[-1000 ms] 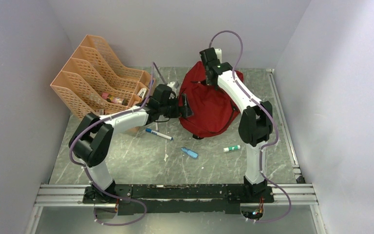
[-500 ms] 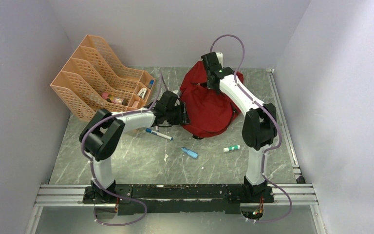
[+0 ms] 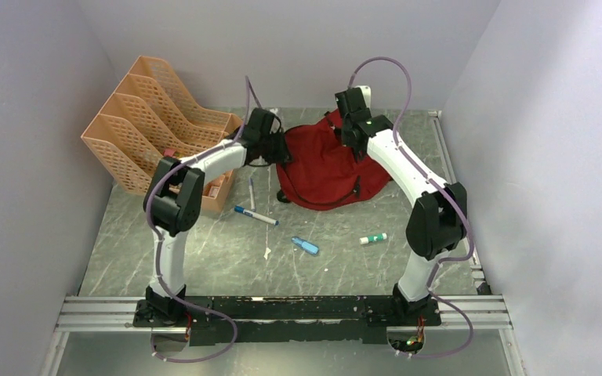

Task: Pack the student bag
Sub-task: Adjust the student bag at the center of the board.

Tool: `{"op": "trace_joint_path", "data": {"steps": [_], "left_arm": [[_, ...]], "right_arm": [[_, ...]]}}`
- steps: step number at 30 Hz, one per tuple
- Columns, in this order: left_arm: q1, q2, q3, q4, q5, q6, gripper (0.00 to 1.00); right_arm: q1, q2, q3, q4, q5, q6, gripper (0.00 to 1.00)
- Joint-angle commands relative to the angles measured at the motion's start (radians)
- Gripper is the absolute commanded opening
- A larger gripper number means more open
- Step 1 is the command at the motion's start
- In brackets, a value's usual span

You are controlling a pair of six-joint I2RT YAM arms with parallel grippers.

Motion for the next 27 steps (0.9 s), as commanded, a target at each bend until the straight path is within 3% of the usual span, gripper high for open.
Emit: {"op": "trace_joint_path", "data": {"steps": [1,4,9,13,16,22,27], "left_arm": [[0.052,0.103,0.247,-0.086,0.042,0.135,0.05],[0.063,0.228,0.449,-0.185,0.1,0.198,0.09],[0.067,0.324,0.611,-0.286,0.123,0.268,0.41],[0.071,0.219,0.477,-0.234,0.078,0.284,0.61],[0.071,0.114,0.363,-0.201,0.037,0.286,0.67],[0.066,-0.095,0.107,-0.03,0.032,0.215,0.72],[0.014,-0.13,0.094,-0.01,0.007,0.208,0.73]], "right_arm": [[0.017,-0.082,-0.028,-0.019,-0.031,0.02,0.0],[0.022,-0.086,-0.043,-0.036,-0.049,0.018,0.0],[0.022,-0.052,-0.08,-0.053,0.009,0.014,0.0],[0.02,-0.035,-0.1,-0.024,0.043,0.01,0.0],[0.013,-0.012,-0.086,-0.017,0.052,0.001,0.0],[-0.033,0.079,-0.077,0.05,0.135,-0.038,0.0],[-0.082,0.187,-0.035,0.107,0.133,-0.078,0.0]]}}
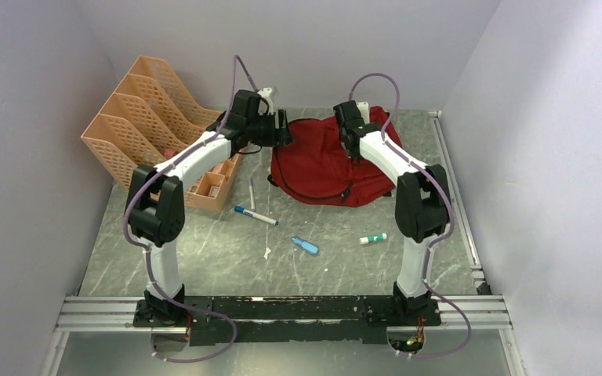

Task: Pack the student bag
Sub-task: Adjust the student bag at the center of the board.

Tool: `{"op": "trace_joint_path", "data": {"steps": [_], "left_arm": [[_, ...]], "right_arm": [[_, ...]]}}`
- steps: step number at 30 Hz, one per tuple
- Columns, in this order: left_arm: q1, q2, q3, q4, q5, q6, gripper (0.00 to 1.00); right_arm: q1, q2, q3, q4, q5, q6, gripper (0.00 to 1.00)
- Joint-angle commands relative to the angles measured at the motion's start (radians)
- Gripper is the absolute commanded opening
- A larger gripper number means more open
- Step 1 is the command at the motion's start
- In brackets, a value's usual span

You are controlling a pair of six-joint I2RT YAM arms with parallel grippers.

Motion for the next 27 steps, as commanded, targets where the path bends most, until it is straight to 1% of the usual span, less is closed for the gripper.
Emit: {"op": "trace_joint_path", "data": {"steps": [1,2,4,7,11,15,19,21,22,23,27], "left_arm": [[-0.061,-0.019,0.007,0.061,-0.05,-0.004,0.73],[-0.073,-0.012,0.015,0.035,-0.068,0.002,0.73],[-0.088,-0.018,-0.016,-0.007,-0.121,0.006,0.75],[-0.095,-0.071,-0.122,-0.015,-0.233,-0.009,0.8],[-0.095,-0.153,-0.246,-0.003,-0.325,-0.035,0.89],[-0.095,-0.167,-0.288,-0.009,-0.351,-0.043,0.91],[-0.094,-0.105,-0.267,-0.013,-0.346,-0.042,0.92],[-0.089,-0.062,-0.23,-0.01,-0.33,-0.032,0.88],[-0.086,-0.041,-0.206,-0.013,-0.322,-0.026,0.83],[-0.082,-0.021,-0.183,-0.014,-0.306,-0.018,0.75],[-0.06,0.039,-0.113,-0.03,-0.261,0.001,0.48]], "right_arm": [[-0.049,0.08,0.041,0.06,0.04,-0.045,0.0],[-0.052,0.087,0.047,0.058,0.029,-0.046,0.0],[-0.057,0.089,0.046,0.059,0.004,-0.049,0.0],[-0.058,0.062,0.012,0.081,-0.057,-0.047,0.0],[-0.058,0.033,-0.021,0.091,-0.105,-0.035,0.0],[-0.058,0.018,-0.034,0.084,-0.135,-0.021,0.0],[-0.057,-0.006,-0.053,0.089,-0.166,-0.01,0.0],[-0.057,-0.016,-0.054,0.08,-0.175,-0.008,0.0],[-0.058,-0.021,-0.055,0.073,-0.177,-0.006,0.0],[-0.058,-0.029,-0.056,0.068,-0.178,-0.003,0.0],[-0.058,-0.078,-0.077,0.052,-0.206,0.004,0.0]]}}
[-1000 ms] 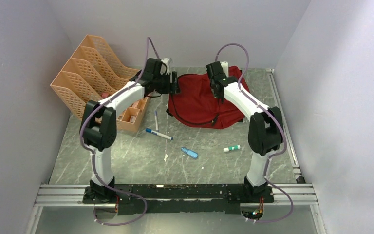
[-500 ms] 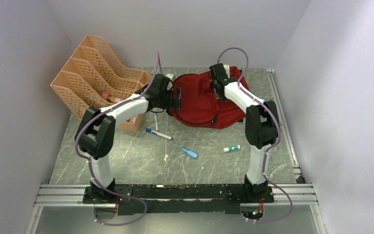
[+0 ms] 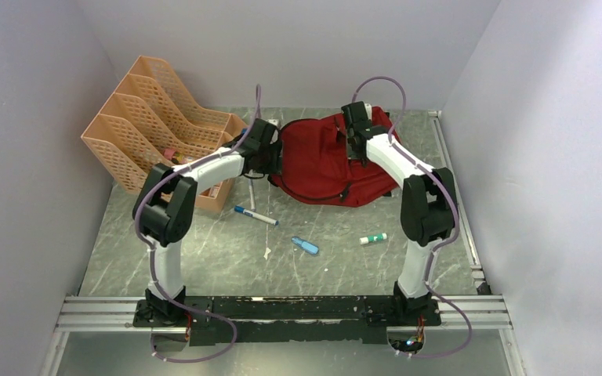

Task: Pack the student bag
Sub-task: Adjust the student bag at the center of the board.

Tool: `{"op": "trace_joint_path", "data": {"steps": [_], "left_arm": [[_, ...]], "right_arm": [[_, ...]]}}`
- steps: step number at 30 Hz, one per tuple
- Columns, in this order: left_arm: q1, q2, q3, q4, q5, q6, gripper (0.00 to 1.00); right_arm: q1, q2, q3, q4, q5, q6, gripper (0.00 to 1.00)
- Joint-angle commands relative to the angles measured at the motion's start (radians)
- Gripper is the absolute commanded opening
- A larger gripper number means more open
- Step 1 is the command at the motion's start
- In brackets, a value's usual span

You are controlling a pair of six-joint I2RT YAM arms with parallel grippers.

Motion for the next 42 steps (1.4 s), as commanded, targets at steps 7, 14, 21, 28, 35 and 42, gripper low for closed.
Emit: {"op": "trace_joint_path", "data": {"steps": [7,14,21,28,35,42], "left_arm": [[0.104,0.072,0.128,-0.026,0.087,0.049,0.11],[0.167,0.089,0.212,-0.064,0.114,0.111,0.3],[0.129,-0.021,0.165,-0.009,0.16,0.119,0.64],[0.005,-0.078,0.192,0.04,0.143,0.117,0.75],[-0.145,0.049,0.288,0.077,0.137,0.101,0.76],[-0.236,0.18,0.408,0.095,0.129,0.073,0.77]], "right_arm": [[0.002,-0.159,-0.058,-0.063,-0.118,0.047,0.0],[0.049,-0.166,-0.075,-0.082,-0.145,0.051,0.0],[0.029,-0.086,-0.097,-0.023,-0.036,0.058,0.0],[-0.022,-0.017,-0.106,0.05,-0.128,0.081,0.0],[-0.118,-0.044,-0.223,0.174,-0.415,0.147,0.0],[-0.185,-0.062,-0.322,0.29,-0.594,0.211,0.0]]}}
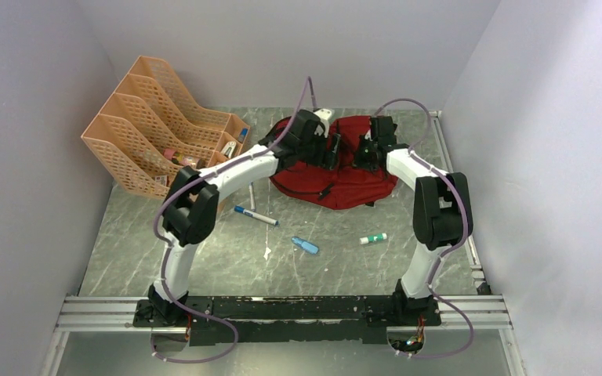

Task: Pack the student bag
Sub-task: Adjust the student bag at the center of the board.

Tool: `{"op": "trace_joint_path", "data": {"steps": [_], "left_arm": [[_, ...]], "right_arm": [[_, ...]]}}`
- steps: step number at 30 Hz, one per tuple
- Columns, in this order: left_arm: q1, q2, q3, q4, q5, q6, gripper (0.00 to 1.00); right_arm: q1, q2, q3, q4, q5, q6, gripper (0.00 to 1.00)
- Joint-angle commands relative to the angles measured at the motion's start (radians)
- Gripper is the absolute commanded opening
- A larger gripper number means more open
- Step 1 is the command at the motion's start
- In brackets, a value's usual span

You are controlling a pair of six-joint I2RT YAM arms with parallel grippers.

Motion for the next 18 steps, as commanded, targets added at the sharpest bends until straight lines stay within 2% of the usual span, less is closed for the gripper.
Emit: {"op": "trace_joint_path", "data": {"steps": [1,4,8,18], "left_arm": [[-0.042,0.076,0.092,0.036,-0.012,-0.017,0.77],[-0.055,0.126,0.146,0.02,-0.055,-0.026,0.77],[-0.055,0.169,0.182,0.024,-0.099,-0.047,0.79],[-0.055,0.272,0.273,0.033,-0.249,-0.155,0.7]], "right_arm": [[-0.053,0.018,-0.076,0.052,-0.178,0.064,0.0],[-0.067,0.031,-0.095,0.087,-0.261,0.091,0.0],[-0.07,0.023,-0.116,0.105,-0.279,0.097,0.0],[-0.071,-0.024,-0.186,0.154,-0.309,0.121,0.0]]}}
